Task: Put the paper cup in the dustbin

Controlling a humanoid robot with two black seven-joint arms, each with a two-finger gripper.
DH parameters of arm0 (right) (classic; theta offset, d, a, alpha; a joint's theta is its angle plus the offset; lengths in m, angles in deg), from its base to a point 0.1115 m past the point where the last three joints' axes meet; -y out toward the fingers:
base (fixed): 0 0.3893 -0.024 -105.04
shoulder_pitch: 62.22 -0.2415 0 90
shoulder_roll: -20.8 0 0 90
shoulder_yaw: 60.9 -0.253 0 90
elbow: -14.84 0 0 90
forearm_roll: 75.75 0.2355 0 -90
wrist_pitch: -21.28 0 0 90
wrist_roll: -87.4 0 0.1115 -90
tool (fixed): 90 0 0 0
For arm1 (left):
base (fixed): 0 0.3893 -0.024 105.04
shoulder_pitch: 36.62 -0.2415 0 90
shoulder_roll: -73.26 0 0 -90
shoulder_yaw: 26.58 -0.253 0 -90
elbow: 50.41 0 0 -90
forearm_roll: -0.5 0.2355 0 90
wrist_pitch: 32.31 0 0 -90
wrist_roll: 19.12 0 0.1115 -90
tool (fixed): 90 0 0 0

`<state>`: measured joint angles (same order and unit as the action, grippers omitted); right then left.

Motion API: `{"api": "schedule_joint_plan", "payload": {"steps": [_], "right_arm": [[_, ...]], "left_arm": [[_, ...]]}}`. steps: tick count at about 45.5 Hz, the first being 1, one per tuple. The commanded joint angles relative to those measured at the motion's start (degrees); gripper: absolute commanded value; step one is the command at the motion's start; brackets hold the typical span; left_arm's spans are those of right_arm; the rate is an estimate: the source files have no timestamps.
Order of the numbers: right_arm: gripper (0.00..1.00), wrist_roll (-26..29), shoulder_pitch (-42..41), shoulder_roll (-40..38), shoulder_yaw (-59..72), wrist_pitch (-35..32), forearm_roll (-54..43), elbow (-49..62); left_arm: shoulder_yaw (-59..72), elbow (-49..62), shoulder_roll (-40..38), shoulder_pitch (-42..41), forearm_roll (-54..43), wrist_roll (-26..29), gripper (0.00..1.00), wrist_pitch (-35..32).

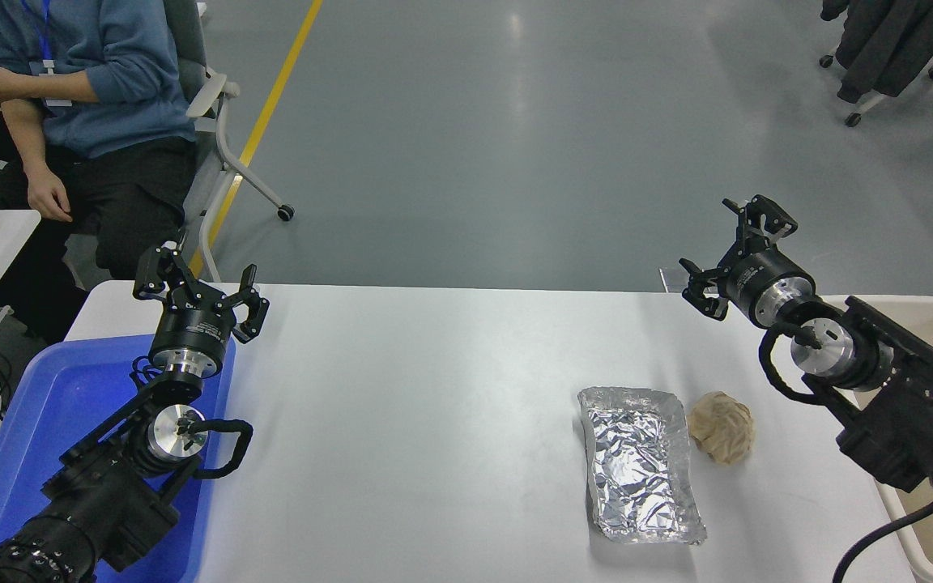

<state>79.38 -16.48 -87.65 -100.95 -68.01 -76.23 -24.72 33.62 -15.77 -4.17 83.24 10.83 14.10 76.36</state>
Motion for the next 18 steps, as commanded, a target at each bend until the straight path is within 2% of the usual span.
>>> {"api": "schedule_joint_plan", "payload": {"steps": [1,18], "right_arm": [[0.99,-1.7,1.3,0.9,0.1,-0.1,-1.4,1.9],[0.99,-2.8,2.6,0.7,0.7,-0.1,-2.5,3.4]], "left_arm": [[0.0,0.0,0.0,0.0,0.0,0.0,1.0,0.1],[0.0,0.0,0.0,0.0,0.0,0.0,1.0,0.0]]}}
